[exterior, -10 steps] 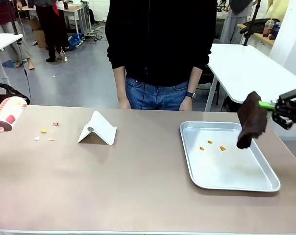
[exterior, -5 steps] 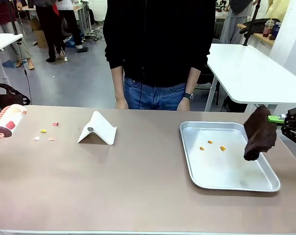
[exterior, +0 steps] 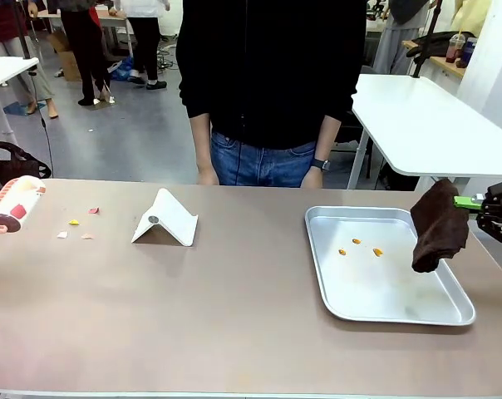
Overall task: Clean the surface of the table.
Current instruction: If a person points to the right, clean the right side of the table with your right hand, and if they point to the left, clean the left side with your left hand.
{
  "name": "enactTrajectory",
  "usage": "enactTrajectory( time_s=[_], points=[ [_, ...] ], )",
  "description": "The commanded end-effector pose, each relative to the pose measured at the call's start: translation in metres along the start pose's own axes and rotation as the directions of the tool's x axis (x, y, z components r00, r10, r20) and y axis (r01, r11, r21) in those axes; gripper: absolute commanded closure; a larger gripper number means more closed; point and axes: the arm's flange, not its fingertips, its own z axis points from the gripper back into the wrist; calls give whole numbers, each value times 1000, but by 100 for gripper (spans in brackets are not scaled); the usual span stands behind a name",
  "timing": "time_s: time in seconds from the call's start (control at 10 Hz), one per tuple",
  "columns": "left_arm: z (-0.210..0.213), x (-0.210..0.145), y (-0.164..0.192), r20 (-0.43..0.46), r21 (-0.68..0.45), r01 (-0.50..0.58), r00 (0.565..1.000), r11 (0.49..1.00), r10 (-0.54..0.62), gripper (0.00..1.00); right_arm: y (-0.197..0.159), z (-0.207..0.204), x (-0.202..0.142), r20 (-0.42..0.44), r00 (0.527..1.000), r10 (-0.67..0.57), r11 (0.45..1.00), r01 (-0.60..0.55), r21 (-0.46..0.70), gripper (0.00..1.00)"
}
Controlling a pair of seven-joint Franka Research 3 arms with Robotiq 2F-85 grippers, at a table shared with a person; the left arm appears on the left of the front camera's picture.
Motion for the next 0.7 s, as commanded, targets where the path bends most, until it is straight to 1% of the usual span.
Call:
enactTrajectory(
  time_s=[0.0, 0.6],
  points=[
    [-2, -1, -6, 0, -3, 13, 1000, 1000, -13, 100, 7, 0, -1, -2, 1000, -12, 1000, 12, 1, 100],
    [-2, -1, -6, 0, -3, 13, 1000, 1000, -13, 100, 7, 0, -1, -2, 1000, -12, 1000, 12, 1, 100]
  ],
)
